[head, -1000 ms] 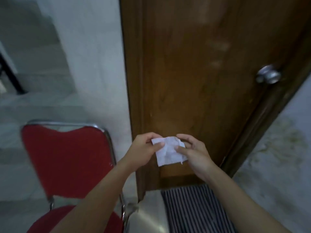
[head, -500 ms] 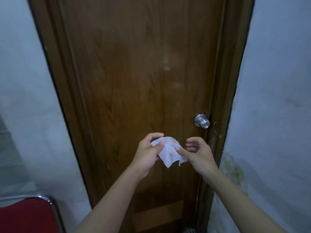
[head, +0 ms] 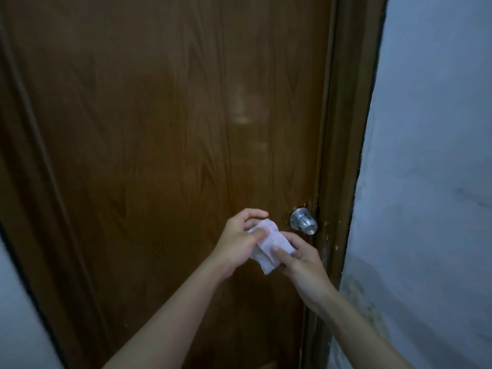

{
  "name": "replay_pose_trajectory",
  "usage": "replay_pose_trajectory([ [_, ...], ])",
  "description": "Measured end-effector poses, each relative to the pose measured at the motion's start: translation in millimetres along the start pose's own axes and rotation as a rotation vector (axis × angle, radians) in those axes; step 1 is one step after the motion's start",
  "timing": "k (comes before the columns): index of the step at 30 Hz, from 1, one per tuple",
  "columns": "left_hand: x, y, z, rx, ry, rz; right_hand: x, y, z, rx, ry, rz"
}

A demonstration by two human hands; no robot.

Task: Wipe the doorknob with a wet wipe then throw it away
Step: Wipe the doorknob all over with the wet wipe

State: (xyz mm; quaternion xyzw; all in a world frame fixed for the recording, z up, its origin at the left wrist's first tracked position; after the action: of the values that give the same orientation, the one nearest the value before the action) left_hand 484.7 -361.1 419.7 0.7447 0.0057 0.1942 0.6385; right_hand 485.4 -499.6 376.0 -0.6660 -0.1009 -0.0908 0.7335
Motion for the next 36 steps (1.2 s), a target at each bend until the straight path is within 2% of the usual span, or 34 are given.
replay_pose_trajectory([
  [4, 46, -2, 5, 0.119, -0.013, 0.122, 38, 1, -3, 0.021, 0.011, 0.041],
  [7, 76, -7, 11, 0.181, -0.068, 0.151, 65, 5, -9, 0.013, 0.043, 0.086],
  [11, 106, -22, 31, 0.206, -0.137, 0.143, 95, 13, -29, -0.065, 0.219, 0.046],
  [14, 120, -37, 52, 0.284, -0.17, 0.189, 113, 17, -53, -0.142, 0.421, -0.053],
  [18, 128, -53, 78, 0.401, -0.22, 0.301, 135, 23, -80, -0.414, 0.534, -0.31],
  [20, 130, -61, 91, 0.46, -0.262, 0.344, 148, 30, -90, -0.574, 0.517, -0.424],
  [23, 132, -70, 109, 0.55, -0.27, 0.402, 167, 42, -96, -0.731, 0.386, -0.519],
  [29, 135, -76, 131, 0.618, -0.23, 0.348, 172, 59, -89, -0.735, -0.014, -0.542],
  [31, 133, -78, 136, 0.626, -0.219, 0.327, 165, 71, -91, -0.684, 0.026, -0.542],
  [34, 130, -80, 144, 0.636, -0.195, 0.325, 163, 89, -95, -0.683, 0.219, -0.499],
  [36, 129, -81, 147, 0.647, -0.163, 0.312, 168, 89, -94, -0.672, 0.195, -0.465],
])
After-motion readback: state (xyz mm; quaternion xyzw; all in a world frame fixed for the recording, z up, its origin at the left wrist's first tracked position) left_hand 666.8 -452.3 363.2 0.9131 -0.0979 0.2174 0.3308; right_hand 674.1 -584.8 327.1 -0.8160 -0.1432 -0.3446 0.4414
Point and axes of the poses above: each hand's wrist, its own x-axis towards the middle knuckle, its own z-axis out of the palm, y = z × x, the point moved 1 cm from there along x, towards the middle knuckle, and after that the axes turned 15 degrees about y, right-handed, at the moved point
